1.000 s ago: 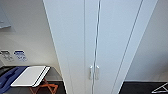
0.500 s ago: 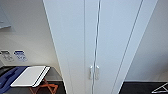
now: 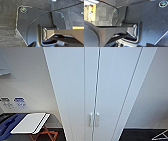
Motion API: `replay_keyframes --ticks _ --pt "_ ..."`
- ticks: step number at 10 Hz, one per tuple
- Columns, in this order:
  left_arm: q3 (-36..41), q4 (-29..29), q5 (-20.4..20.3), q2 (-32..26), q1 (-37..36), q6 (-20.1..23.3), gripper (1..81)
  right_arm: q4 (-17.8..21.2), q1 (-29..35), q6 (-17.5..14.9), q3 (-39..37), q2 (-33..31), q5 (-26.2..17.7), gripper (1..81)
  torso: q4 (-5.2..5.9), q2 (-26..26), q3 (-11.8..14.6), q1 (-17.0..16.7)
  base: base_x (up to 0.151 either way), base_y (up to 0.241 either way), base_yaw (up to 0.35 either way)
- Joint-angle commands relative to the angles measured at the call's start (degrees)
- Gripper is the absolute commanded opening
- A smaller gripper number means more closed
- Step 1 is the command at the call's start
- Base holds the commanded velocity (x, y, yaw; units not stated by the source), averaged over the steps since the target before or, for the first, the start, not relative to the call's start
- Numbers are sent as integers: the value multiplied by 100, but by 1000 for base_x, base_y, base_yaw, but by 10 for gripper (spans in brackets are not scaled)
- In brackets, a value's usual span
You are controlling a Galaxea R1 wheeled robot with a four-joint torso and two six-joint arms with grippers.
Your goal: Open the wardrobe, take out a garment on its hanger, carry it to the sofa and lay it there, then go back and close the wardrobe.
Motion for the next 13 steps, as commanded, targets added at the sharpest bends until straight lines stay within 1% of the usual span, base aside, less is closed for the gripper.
replay_keyframes --ticks 1,3,4,6,7,9,10,12,13 --pt "821 7 283 -730 -283 -35 811 -59 382 50 804 -706 -190 811 0 0 0 0 0 0 0" --pt "1443 60 301 -1142 -503 -35 811 -76 609 24 1610 -1302 -137 811 0 0 0 0 0 0 0" --pt "1800 86 318 -1369 -635 -27 811 -76 750 24 1976 -1546 -42 811 0 0 0 0 0 0 0" --pt "2280 86 345 -1723 -872 18 811 -85 996 -12 2438 -1822 -14 811 0 0 0 0 0 0 0" --pt "2646 285 336 -1976 -969 122 811 -85 1093 -20 2691 -1952 -14 811 0 0 0 0 0 0 0" --pt "3378 1149 239 -2470 -1118 176 811 -94 1278 -29 3089 -2217 -14 811 0 2 0 0 0 0 0" --pt "3625 1273 178 -2708 -1268 185 811 -85 1357 -29 3229 -2332 4 811 0 2 0 2 0 0 0" --pt "4165 1317 -242 -3328 -1584 167 811 -110 1524 -38 3473 -2611 485 811 0 2 -2 2 0 0 0" --pt "4458 1290 -401 -3663 -1681 141 811 -224 1568 -21 3668 -2744 531 811 0 2 -2 2 0 0 0"
